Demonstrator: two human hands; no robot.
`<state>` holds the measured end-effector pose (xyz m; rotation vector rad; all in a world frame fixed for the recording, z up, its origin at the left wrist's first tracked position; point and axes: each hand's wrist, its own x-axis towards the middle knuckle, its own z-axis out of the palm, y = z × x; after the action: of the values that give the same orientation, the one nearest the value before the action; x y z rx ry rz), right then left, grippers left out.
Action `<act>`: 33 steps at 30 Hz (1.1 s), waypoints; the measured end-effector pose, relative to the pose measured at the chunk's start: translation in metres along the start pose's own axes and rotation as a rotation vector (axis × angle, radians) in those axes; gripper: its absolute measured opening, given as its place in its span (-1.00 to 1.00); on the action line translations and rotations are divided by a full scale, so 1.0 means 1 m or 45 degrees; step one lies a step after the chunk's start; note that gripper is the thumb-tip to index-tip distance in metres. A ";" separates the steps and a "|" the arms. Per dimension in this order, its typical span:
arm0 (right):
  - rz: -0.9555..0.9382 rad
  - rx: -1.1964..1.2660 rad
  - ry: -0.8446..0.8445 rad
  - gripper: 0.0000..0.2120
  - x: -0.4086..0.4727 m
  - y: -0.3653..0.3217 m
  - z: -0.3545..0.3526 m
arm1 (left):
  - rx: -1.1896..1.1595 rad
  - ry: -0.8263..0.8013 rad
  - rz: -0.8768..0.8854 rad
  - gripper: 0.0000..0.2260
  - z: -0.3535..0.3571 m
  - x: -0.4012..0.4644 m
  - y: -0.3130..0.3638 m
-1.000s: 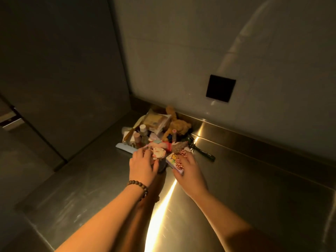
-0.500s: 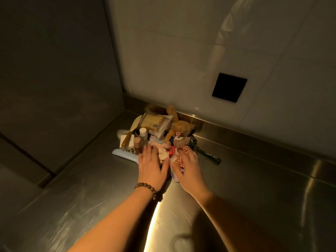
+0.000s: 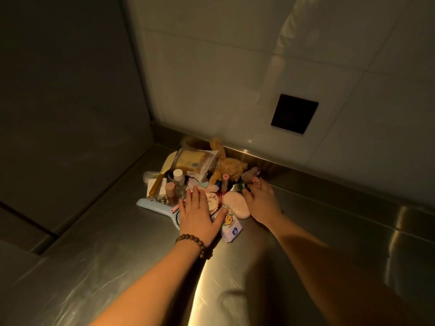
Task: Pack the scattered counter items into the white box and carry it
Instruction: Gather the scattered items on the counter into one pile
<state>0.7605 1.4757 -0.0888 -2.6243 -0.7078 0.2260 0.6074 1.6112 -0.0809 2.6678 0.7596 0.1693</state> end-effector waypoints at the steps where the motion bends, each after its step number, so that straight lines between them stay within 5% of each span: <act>1: -0.006 0.006 0.006 -0.57 -0.004 -0.001 -0.001 | 0.003 -0.010 -0.004 -0.18 -0.001 0.001 0.001; 12: 0.031 0.038 0.163 -0.52 -0.091 0.010 -0.042 | -0.047 0.151 0.262 -0.29 -0.032 -0.032 0.051; 24: 0.449 0.051 0.380 -0.49 -0.295 0.109 -0.082 | -0.045 -0.199 0.706 -0.33 0.023 -0.165 0.191; 33: 0.859 -0.034 0.604 -0.49 -0.545 0.256 -0.130 | -0.060 -0.376 1.040 -0.36 0.095 -0.365 0.351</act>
<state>0.4403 0.9507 -0.0549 -2.6920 0.3407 -0.2189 0.4888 1.1114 -0.0445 2.7035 -0.4387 -0.0091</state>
